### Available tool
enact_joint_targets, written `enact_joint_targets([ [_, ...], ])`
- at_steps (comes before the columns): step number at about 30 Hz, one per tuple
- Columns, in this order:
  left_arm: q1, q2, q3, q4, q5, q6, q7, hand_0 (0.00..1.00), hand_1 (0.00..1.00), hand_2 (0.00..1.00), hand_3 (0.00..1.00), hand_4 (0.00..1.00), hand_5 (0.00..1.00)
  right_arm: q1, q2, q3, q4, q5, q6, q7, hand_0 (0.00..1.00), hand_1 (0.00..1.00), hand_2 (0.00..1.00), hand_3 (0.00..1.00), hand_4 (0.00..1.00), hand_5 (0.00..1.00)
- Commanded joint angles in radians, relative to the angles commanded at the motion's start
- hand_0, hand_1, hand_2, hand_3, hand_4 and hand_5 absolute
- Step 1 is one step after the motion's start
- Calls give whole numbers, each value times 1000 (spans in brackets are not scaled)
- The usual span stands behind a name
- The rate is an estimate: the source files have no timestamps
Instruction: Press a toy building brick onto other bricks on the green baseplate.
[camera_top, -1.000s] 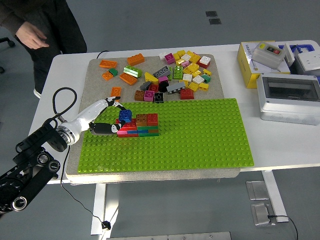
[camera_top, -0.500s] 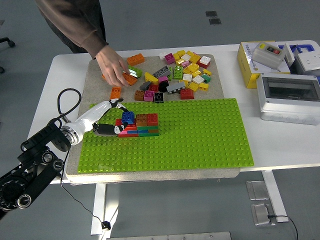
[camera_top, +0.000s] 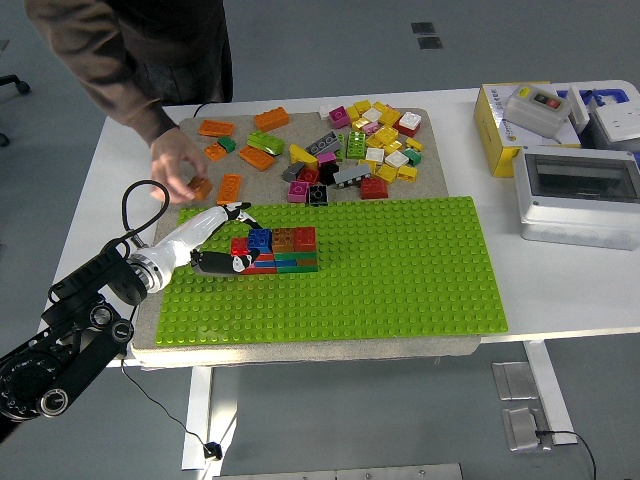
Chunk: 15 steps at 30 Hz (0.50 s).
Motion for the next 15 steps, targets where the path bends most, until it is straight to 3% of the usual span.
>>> enact_joint_targets([
  [15, -12, -11, 14, 27, -6, 5, 0, 998, 998, 997, 551, 616, 200, 1, 0, 1, 0, -2, 1, 0, 706, 640, 454, 742, 608, 998],
])
